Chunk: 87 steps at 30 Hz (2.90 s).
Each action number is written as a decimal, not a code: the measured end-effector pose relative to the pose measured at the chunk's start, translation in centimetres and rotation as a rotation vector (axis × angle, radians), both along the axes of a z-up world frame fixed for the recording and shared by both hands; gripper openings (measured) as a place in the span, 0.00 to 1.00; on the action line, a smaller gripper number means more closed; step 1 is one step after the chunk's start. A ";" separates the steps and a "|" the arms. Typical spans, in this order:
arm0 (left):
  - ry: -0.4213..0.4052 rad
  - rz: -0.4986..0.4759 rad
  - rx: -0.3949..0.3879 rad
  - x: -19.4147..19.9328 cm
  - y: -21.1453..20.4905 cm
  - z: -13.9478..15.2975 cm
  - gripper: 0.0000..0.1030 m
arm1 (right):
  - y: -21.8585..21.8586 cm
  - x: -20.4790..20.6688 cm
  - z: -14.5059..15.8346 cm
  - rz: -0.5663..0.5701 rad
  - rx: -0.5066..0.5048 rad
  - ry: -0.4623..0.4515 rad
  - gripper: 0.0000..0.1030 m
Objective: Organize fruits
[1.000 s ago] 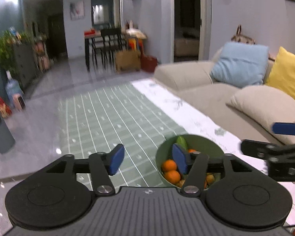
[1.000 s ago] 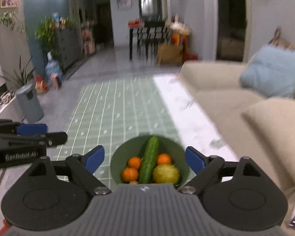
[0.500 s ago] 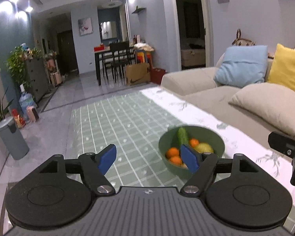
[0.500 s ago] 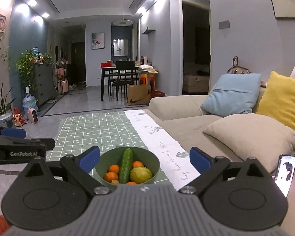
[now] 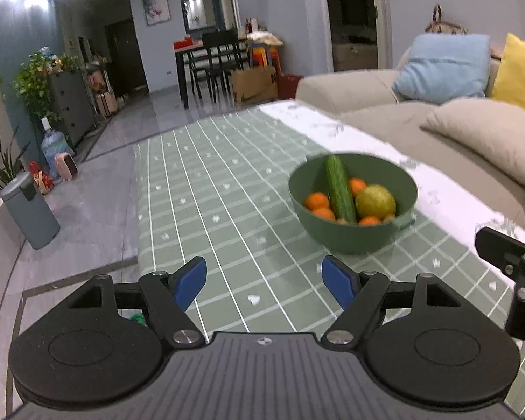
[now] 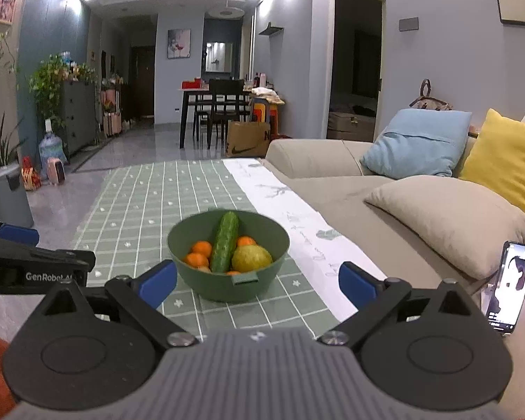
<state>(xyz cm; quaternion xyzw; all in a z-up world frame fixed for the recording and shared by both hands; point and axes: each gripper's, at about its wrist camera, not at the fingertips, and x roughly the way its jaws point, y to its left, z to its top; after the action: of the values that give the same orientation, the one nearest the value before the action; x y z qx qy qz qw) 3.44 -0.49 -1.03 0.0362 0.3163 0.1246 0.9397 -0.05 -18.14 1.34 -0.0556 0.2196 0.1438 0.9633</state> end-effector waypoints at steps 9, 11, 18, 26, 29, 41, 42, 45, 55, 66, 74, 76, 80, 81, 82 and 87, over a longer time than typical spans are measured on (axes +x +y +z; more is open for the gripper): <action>0.052 -0.007 -0.017 -0.1 -0.2 -1.1 0.86 | 0.2 1.4 -1.5 0.005 -0.006 0.046 0.93; 0.054 -0.006 -0.017 -0.1 -0.2 -1.1 0.86 | 0.2 1.5 -1.6 0.007 -0.004 0.047 0.93; 0.062 0.004 -0.024 -0.2 -0.1 -1.0 0.86 | 0.2 1.2 -1.4 0.013 -0.001 0.028 0.93; 0.063 0.004 -0.025 -0.2 -0.1 -1.0 0.86 | 0.2 1.2 -1.4 0.012 0.001 0.023 0.93; 0.065 0.006 -0.028 -0.2 0.0 -0.9 0.86 | 0.3 1.1 -1.4 0.013 0.000 0.021 0.93; 0.064 0.015 -0.041 -0.4 0.4 -0.8 0.86 | 0.5 1.0 -1.4 0.019 -0.005 0.018 0.93; 0.065 0.016 -0.041 -0.4 0.4 -0.8 0.86 | 0.4 1.0 -1.5 0.020 -0.006 0.019 0.93; 0.064 0.016 -0.042 -0.4 0.4 -0.7 0.86 | 0.5 1.0 -1.5 0.020 -0.006 0.019 0.93; 0.061 0.019 -0.044 -0.5 0.5 -0.7 0.86 | 0.5 1.0 -1.5 0.021 -0.005 0.017 0.93; 0.061 0.026 -0.050 -0.6 0.5 -0.4 0.86 | 0.6 1.2 -1.8 0.024 0.001 0.020 0.93; 0.060 0.027 -0.050 -0.7 0.5 -0.3 0.86 | 0.6 1.3 -1.8 0.025 0.001 0.018 0.93; 0.059 0.027 -0.051 -0.7 0.5 -0.3 0.86 | 0.6 1.3 -1.8 0.024 0.001 0.019 0.93; 0.057 0.029 -0.051 -0.7 0.4 -0.2 0.86 | 0.6 1.3 -1.8 0.024 0.002 0.020 0.93; 0.056 0.028 -0.050 -0.7 0.4 -0.2 0.86 | 0.6 1.3 -1.7 0.024 0.002 0.020 0.93; 0.057 0.029 -0.050 -0.7 0.4 -0.2 0.86 | 0.6 1.3 -1.8 0.023 0.002 0.020 0.93; 0.057 0.029 -0.051 -0.7 0.4 -0.1 0.86 | 0.7 1.2 -1.7 0.023 0.004 0.021 0.93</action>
<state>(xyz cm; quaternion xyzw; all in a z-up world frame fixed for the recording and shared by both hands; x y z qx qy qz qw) 2.78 -0.14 -1.12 0.0113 0.3467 0.1293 0.9290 1.13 -17.48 -0.38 -0.0548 0.2286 0.1559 0.9594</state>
